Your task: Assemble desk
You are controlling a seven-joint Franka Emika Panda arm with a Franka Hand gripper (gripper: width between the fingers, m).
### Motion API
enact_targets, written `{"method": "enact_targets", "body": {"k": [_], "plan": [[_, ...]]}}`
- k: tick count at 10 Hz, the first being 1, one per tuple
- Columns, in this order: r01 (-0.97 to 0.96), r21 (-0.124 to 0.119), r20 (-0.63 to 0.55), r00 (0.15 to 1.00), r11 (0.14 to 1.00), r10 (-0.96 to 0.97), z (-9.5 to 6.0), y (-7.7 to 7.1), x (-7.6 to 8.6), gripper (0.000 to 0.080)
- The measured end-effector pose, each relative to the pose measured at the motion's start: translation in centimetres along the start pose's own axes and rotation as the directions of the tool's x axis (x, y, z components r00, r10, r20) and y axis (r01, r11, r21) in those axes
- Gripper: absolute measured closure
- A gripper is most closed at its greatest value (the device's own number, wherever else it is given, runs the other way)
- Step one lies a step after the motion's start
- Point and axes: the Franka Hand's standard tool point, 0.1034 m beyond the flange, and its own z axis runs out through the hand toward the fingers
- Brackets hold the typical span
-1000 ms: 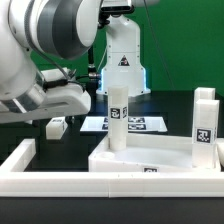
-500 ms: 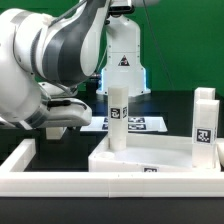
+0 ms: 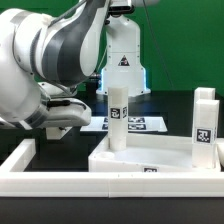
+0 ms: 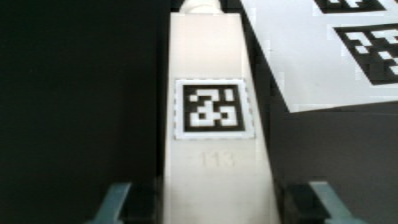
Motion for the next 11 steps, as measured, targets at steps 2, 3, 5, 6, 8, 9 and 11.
{"method": "enact_targets", "body": {"k": [2, 3, 5, 6, 8, 9, 11], "plan": [[0.0, 0.0, 0.0, 1.0, 1.0, 0.0, 0.0, 0.0, 0.0, 0.0512], [0.0, 0.0, 0.0, 1.0, 1.0, 0.0, 0.0, 0.0, 0.0, 0.0512], [0.0, 0.0, 0.0, 1.0, 1.0, 0.0, 0.0, 0.0, 0.0, 0.0512], [0.001, 0.0, -0.004, 1.0, 1.0, -0.001, -0.2, -0.1, 0.0, 0.0512], [0.038, -0.019, -0.044, 0.998, 0.999, -0.038, -4.9, -2.0, -2.4, 0.0512], [0.047, -0.025, -0.071, 0.996, 0.999, -0.049, -6.6, -2.3, -3.3, 0.0512], [0.007, -0.017, -0.09, 0.996, 1.0, -0.009, -5.7, -1.4, -2.9, 0.0512]]}}
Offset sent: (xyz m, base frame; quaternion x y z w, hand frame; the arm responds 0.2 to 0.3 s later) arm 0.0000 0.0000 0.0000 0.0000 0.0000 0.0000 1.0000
